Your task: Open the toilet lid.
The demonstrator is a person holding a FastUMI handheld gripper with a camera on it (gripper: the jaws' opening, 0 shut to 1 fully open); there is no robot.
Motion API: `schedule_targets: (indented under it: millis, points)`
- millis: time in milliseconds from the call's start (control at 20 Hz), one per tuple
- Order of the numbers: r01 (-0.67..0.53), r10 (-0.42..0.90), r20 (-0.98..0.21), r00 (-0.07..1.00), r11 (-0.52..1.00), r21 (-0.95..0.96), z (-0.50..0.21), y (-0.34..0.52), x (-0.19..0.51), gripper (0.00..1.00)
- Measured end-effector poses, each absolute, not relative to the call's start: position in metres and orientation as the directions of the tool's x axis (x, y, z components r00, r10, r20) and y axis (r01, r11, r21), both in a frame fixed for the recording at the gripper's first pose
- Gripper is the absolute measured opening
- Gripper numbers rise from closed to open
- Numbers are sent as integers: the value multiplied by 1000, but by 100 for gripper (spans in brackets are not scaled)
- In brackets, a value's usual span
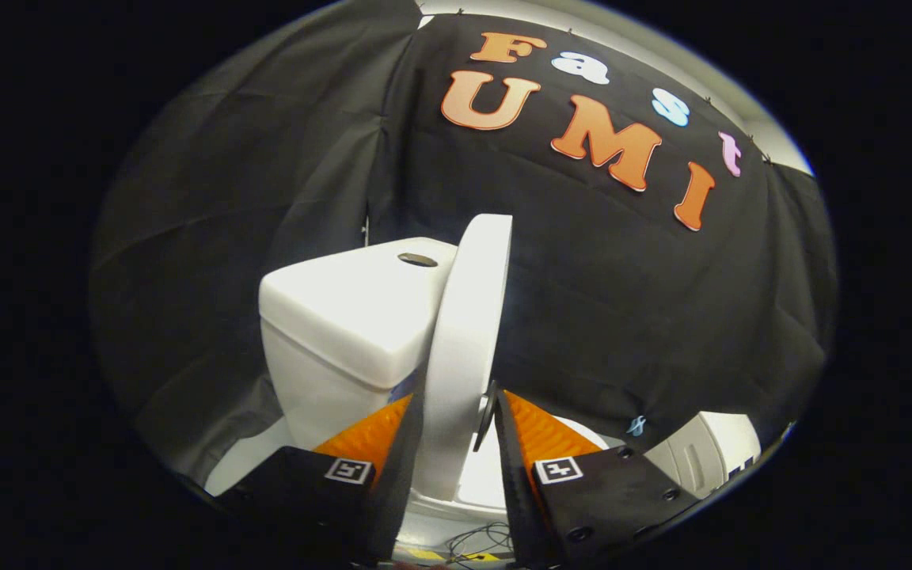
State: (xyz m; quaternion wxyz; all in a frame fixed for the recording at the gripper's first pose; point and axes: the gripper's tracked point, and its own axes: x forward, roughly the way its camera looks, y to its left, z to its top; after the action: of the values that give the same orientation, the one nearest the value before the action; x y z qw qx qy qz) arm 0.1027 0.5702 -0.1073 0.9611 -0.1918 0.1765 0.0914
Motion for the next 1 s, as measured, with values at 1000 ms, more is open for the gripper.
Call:
schedule_targets:
  millis: [1000]
  points:
    - [-307,296,-131,946,948,-78,41,443,110,86]
